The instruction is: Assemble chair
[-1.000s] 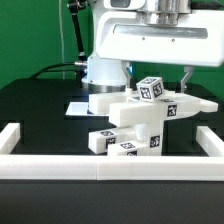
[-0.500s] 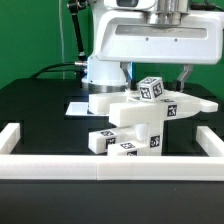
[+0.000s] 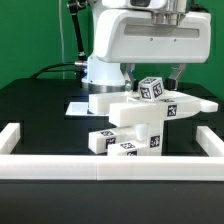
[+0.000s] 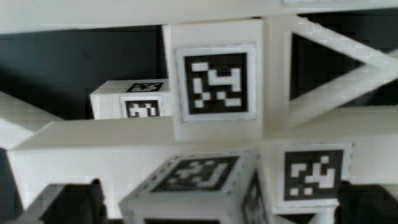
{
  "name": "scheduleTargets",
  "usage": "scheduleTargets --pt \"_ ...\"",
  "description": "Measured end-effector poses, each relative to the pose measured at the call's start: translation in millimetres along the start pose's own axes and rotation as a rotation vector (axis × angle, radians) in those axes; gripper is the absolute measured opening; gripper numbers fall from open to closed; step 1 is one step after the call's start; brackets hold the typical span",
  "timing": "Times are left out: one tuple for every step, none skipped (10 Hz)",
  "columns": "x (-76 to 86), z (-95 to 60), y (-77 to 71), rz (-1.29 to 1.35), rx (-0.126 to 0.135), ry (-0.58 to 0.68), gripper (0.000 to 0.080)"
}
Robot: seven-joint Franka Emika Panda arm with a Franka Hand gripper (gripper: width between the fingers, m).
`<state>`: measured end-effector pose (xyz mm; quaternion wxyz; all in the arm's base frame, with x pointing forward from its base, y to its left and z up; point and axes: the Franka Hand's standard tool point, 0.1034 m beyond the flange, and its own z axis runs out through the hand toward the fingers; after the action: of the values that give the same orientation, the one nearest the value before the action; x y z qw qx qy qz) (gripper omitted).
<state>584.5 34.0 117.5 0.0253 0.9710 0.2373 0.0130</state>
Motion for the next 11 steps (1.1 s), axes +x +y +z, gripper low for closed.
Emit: scheduleTargets --pt "0.0 -0.1 0.4 -0.015 0.0 0.001 0.0648" --pt "0.0 0.0 0.3 -0.015 0.0 0.0 0.0648" --pt "-0.1 0.1 0.5 -0.012 0.0 0.0 0.0513" --pt "-0.2 0.1 0.6 -0.012 0.0 0.0 0.0375" --pt "-0.2 0.1 0.6 -0.012 0.0 0.0 0.0375" --pt "-0.2 0.1 0.7 -0.011 0.0 0.0 0.0274" --pt "-0.2 0.1 0.7 -0.011 0.0 0.0 0.0274" --pt "-0.2 0.1 0.7 -0.011 0.0 0.0 0.0274" --pt "-0.2 0.1 0.7 -0.005 0.0 0.0 0.0274" --pt "-0.2 0.1 0.7 0.018 0.0 0.0 0.0274" --pt "-0.2 0.2 0.5 0.051 0.001 0.001 0.0274"
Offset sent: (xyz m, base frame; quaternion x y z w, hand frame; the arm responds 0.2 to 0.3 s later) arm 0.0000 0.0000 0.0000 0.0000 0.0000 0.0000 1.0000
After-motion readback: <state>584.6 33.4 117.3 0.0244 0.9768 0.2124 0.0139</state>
